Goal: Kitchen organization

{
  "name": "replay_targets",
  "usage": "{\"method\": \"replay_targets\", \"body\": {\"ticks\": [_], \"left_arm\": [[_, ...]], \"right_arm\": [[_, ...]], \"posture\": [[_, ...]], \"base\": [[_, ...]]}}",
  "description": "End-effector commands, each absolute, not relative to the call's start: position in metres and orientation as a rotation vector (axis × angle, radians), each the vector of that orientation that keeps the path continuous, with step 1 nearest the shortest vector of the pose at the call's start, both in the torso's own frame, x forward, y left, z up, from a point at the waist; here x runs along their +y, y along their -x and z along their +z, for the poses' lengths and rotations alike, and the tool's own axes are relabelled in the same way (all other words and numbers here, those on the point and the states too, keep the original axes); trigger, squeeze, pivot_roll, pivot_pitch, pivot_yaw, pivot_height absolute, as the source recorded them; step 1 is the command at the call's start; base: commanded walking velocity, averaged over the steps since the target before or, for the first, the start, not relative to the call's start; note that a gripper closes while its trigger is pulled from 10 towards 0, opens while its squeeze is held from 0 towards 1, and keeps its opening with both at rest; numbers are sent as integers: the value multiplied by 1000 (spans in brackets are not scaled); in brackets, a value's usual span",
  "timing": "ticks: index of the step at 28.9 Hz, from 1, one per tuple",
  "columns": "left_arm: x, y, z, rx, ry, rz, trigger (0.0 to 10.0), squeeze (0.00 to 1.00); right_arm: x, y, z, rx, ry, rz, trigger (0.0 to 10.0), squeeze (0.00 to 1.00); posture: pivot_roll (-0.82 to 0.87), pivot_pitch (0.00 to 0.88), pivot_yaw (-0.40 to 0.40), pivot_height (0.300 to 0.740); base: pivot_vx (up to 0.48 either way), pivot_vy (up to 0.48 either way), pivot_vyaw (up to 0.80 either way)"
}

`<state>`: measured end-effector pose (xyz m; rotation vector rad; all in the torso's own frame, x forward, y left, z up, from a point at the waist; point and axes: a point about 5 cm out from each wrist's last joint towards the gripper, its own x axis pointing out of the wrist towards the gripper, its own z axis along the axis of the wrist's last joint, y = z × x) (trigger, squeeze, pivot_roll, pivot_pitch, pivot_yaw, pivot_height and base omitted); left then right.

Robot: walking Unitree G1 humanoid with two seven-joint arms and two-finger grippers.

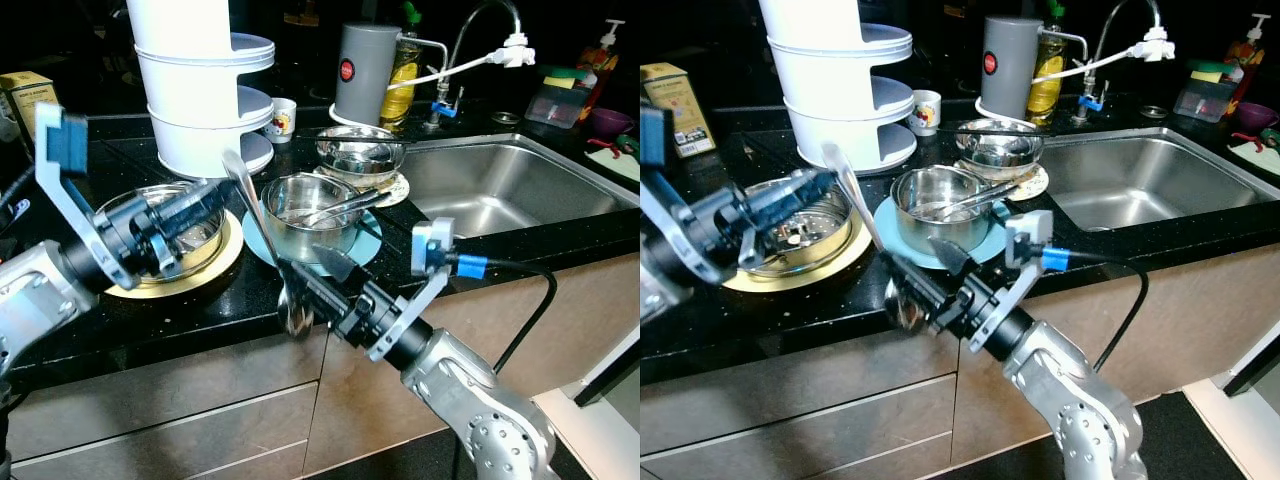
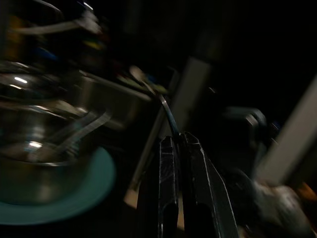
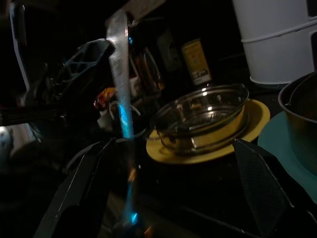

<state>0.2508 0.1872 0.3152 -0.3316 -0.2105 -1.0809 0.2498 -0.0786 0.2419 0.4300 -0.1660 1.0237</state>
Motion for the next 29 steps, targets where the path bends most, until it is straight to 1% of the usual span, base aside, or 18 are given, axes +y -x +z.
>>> {"method": "replay_targets", "body": {"ticks": [1, 2, 3, 7, 12, 18, 29], "left_arm": [[182, -245, 311, -171, 296, -1153, 0, 0], [182, -244, 309, -152, 279, -1173, 0, 0], [182, -244, 305, -128, 259, -1186, 0, 0], [182, -243, 303, -110, 241, -1202, 0, 0], [182, -243, 301, -106, 230, -1214, 0, 0], [183, -240, 304, -127, 240, -1258, 0, 0], [185, -238, 303, -130, 245, -1283, 0, 0]], "right_arm": [[-78, -245, 243, -170, -412, 1054, 10000, 1000], [-80, -245, 244, -168, -405, 1062, 10000, 1000], [-83, -244, 245, -162, -407, 1086, 10000, 0], [-86, -242, 246, -149, -412, 1128, 10000, 0], [-87, -241, 241, -115, -368, 1152, 10000, 0], [-86, -244, 234, -80, -331, 1127, 10000, 0], [-87, -247, 230, -59, -327, 1106, 10000, 0]], "posture": [[-26, 83, -39, 740], [-26, 83, -39, 740], [-27, 82, -38, 740], [-29, 82, -39, 740], [-30, 82, -43, 740], [-30, 83, -44, 740], [-30, 85, -46, 740]], "base": [[0, 0, 0], [0, 0, 0], [0, 0, 0], [0, 0, 0], [0, 0, 0], [0, 0, 0], [0, 0, 0]]}}
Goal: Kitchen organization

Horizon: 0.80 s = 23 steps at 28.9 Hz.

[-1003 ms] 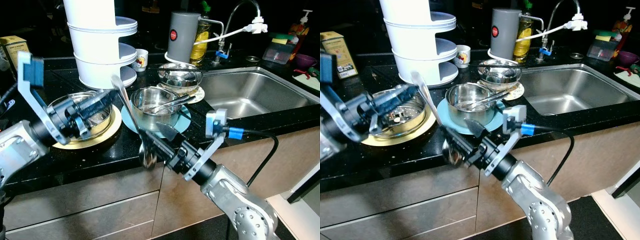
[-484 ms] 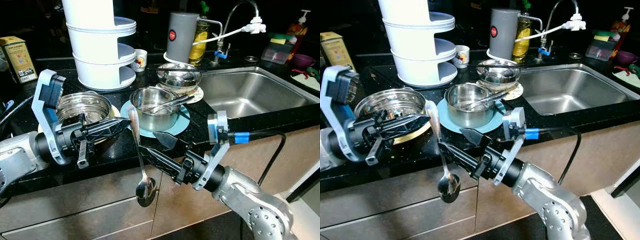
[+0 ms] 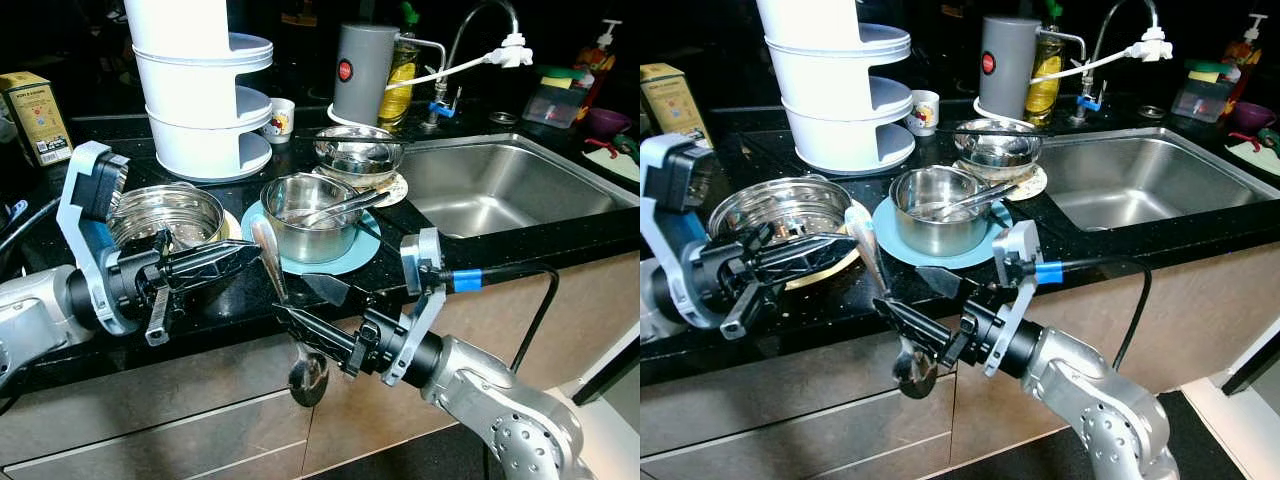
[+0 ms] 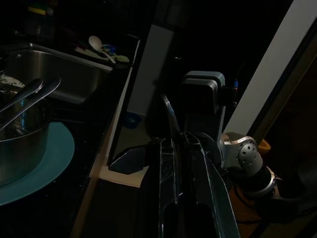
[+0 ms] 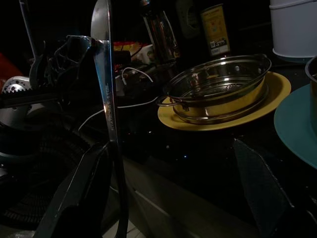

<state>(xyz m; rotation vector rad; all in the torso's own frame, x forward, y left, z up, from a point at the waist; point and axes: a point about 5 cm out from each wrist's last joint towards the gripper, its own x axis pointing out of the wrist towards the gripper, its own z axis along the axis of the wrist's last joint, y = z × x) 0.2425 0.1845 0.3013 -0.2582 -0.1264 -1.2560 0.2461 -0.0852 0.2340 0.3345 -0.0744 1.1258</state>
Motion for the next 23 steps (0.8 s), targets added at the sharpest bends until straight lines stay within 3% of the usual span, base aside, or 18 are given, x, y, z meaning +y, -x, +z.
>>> {"method": "replay_targets", "body": {"ticks": [1, 18, 19, 20, 21, 22, 23], "left_arm": [[185, -238, 303, -130, 245, -1283, 0, 0], [185, -235, 303, -138, 262, -1322, 0, 0], [185, -235, 303, -136, 261, -1322, 0, 0], [185, -236, 303, -136, 260, -1322, 0, 0], [185, -236, 303, -135, 259, -1322, 0, 0], [185, -235, 303, -134, 259, -1323, 0, 0], [185, -235, 303, -130, 258, -1326, 0, 0]], "right_arm": [[-87, -247, 230, -59, -327, 1106, 10000, 0], [-81, -242, 221, -9, -317, 1134, 10000, 0], [-81, -243, 221, -7, -321, 1131, 7412, 0], [-81, -243, 221, -7, -324, 1129, 7412, 0], [-82, -243, 221, -9, -329, 1127, 745, 0], [-82, -244, 222, -10, -333, 1126, 745, 0], [-82, -244, 222, -12, -337, 1126, 0, 0]], "posture": [[-30, 85, -46, 740], [-33, 92, -44, 740], [-32, 93, -44, 740], [-32, 93, -44, 740], [-32, 93, -44, 740], [-32, 93, -44, 740], [-32, 93, -43, 740]], "base": [[0, 0, 0], [0, 0, 0], [0, 0, 0], [0, 0, 0], [0, 0, 0], [0, 0, 0], [0, 0, 0]]}}
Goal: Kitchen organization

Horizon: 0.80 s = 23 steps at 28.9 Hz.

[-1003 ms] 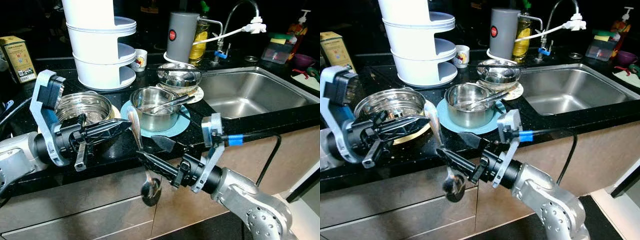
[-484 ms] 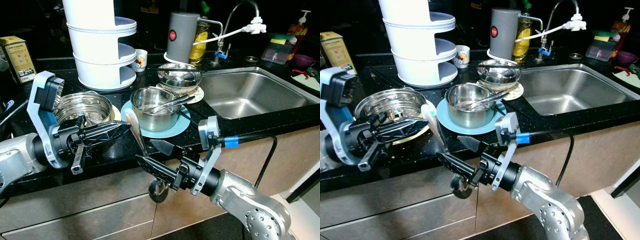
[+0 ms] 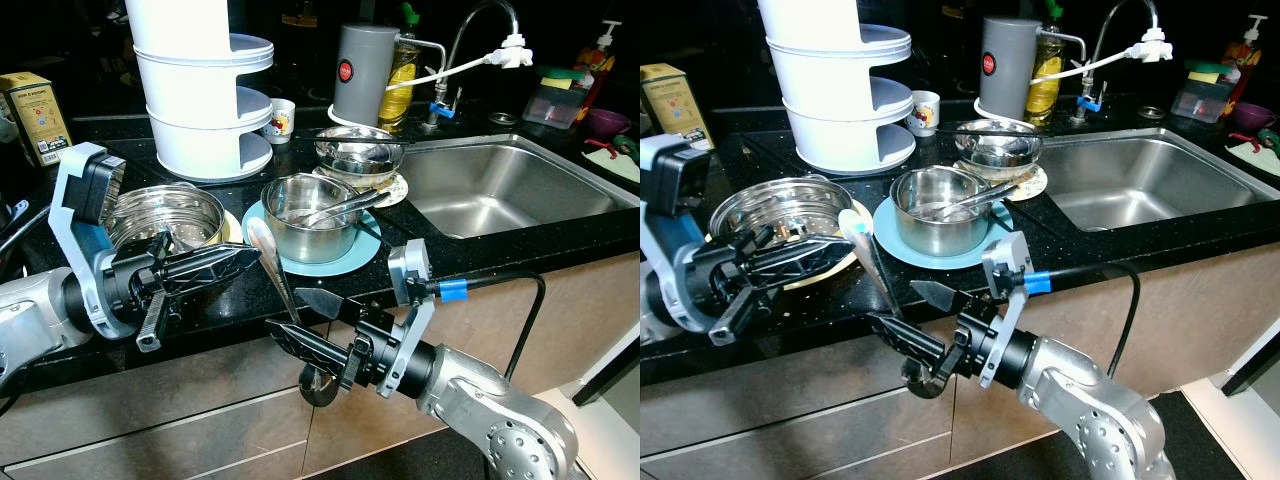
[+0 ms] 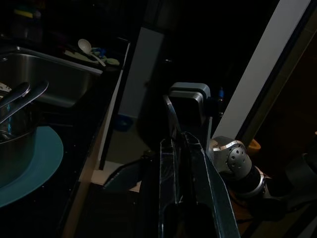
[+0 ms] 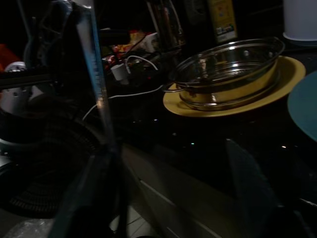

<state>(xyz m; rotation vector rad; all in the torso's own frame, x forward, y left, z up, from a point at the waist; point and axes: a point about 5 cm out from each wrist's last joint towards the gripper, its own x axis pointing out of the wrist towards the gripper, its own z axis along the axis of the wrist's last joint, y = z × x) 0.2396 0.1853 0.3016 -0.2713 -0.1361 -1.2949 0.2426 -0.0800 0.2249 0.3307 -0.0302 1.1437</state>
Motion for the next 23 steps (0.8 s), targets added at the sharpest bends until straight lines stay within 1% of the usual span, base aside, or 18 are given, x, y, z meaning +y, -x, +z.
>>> {"method": "replay_targets", "body": {"ticks": [1, 22, 23], "left_arm": [[185, -235, 302, -126, 258, -1327, 0, 0], [184, -238, 299, -106, 238, -1313, 0, 0], [184, -238, 299, -106, 239, -1311, 0, 247]], "right_arm": [[-82, -244, 222, -14, -341, 1126, 0, 0], [-82, -244, 226, -34, -393, 1137, 0, 0], [-82, -245, 226, -37, -398, 1134, 0, 0]], "posture": [[-32, 93, -43, 740], [-31, 102, -42, 740], [-32, 102, -42, 740]], "base": [[0, 0, 0], [0, 0, 0], [0, 0, 0]]}}
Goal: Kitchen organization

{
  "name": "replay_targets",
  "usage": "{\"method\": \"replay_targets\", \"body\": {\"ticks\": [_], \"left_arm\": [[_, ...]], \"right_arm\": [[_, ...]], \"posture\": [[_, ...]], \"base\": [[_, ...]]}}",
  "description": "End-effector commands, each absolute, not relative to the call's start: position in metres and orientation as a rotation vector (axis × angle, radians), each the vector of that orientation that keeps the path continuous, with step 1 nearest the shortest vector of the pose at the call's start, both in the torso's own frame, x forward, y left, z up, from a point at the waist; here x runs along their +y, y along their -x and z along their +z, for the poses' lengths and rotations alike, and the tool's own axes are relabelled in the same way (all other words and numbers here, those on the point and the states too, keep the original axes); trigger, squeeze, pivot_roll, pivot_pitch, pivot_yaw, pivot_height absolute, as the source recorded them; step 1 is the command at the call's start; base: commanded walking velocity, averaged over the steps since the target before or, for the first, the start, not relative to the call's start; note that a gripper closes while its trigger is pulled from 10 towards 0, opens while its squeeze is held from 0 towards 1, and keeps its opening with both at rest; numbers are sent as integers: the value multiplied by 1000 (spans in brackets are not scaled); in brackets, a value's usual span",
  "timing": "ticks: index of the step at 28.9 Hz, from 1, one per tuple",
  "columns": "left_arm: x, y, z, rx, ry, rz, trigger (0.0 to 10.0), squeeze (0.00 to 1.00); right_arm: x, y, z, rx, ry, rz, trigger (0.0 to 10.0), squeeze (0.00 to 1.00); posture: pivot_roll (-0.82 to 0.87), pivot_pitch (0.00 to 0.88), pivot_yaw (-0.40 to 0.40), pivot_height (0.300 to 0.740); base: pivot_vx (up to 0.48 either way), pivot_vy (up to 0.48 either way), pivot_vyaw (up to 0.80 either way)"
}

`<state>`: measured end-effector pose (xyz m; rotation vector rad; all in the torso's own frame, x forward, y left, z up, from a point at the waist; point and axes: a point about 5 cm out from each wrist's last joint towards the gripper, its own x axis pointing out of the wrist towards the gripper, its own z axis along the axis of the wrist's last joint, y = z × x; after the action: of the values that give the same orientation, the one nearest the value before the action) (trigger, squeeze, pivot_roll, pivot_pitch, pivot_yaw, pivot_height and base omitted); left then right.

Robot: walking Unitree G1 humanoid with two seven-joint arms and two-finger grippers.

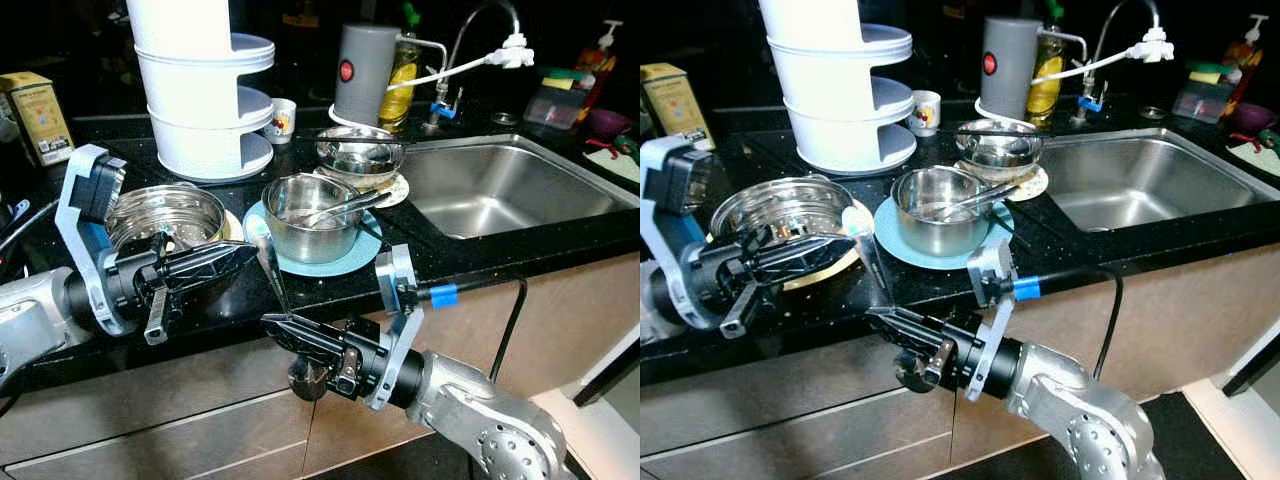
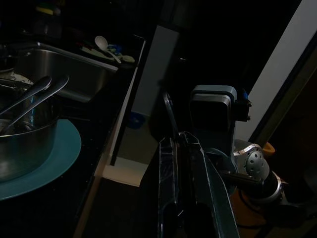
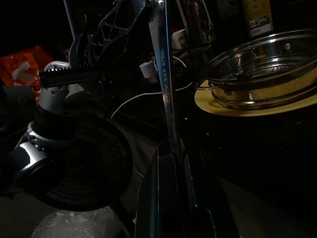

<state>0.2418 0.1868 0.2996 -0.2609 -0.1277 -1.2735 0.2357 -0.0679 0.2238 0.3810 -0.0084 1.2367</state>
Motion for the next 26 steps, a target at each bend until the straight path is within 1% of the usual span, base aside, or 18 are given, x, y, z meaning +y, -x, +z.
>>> {"method": "replay_targets", "body": {"ticks": [1, 2, 4, 5, 6, 7, 8, 15, 16, 20, 21, 23, 26], "left_arm": [[184, -239, 299, -106, 240, -1311, 0, 247], [184, -239, 299, -108, 236, -1309, 0, 298], [184, -239, 299, -108, 233, -1305, 0, 298], [185, -241, 299, -109, 225, -1287, 0, 494], [185, -241, 299, -109, 225, -1287, 0, 494], [186, -244, 297, -100, 216, -1253, 9059, 1000], [187, -247, 297, -98, 214, -1231, 10000, 1000], [189, -249, 297, -117, 202, -1185, 10000, 1000], [190, -250, 298, -122, 197, -1176, 10000, 0], [202, -256, 295, -125, 235, -1069, 10000, 0], [201, -255, 293, -119, 216, -1055, 10000, 0], [200, -254, 292, -115, 192, -1052, 10000, 0], [186, -249, 286, -127, 201, -1062, 10000, 0]], "right_arm": [[-82, -245, 227, -39, -401, 1132, 0, 0], [-83, -245, 227, -41, -403, 1129, 0, 0], [-83, -246, 227, -43, -406, 1126, 0, 0], [-83, -246, 228, -45, -408, 1123, 0, 0], [-83, -246, 228, -45, -408, 1123, 0, 0], [-84, -247, 229, -50, -415, 1119, 0, 0], [-85, -247, 229, -54, -422, 1115, 0, 0], [-90, -250, 234, -78, -452, 1094, 0, 0], [-91, -250, 234, -81, -456, 1091, 0, 0], [-103, -252, 233, -85, -457, 1035, 0, 0], [-106, -251, 230, -70, -424, 1024, 0, 0], [-108, -250, 227, -57, -390, 1017, 0, 0], [-112, -240, 215, -2, -306, 1040, 0, 0]], "posture": [[-32, 102, -42, 740], [-32, 104, -41, 740], [-32, 104, -41, 740], [-32, 104, -42, 740], [-32, 104, -42, 740], [-31, 105, -42, 740], [-31, 105, -42, 740], [-31, 106, -41, 740], [-31, 106, -41, 740], [-32, 106, -41, 740], [-33, 109, -39, 740], [-33, 109, -39, 740], [-32, 108, -35, 740]], "base": [[0, 0, 0], [0, 0, 0], [0, 0, 0], [0, 0, 0], [0, 0, 0], [0, 0, 0], [0, 0, 0], [0, 0, 0], [0, 0, 0], [0, 0, 0], [0, 0, 0], [0, 0, 0], [0, 0, 0]]}}
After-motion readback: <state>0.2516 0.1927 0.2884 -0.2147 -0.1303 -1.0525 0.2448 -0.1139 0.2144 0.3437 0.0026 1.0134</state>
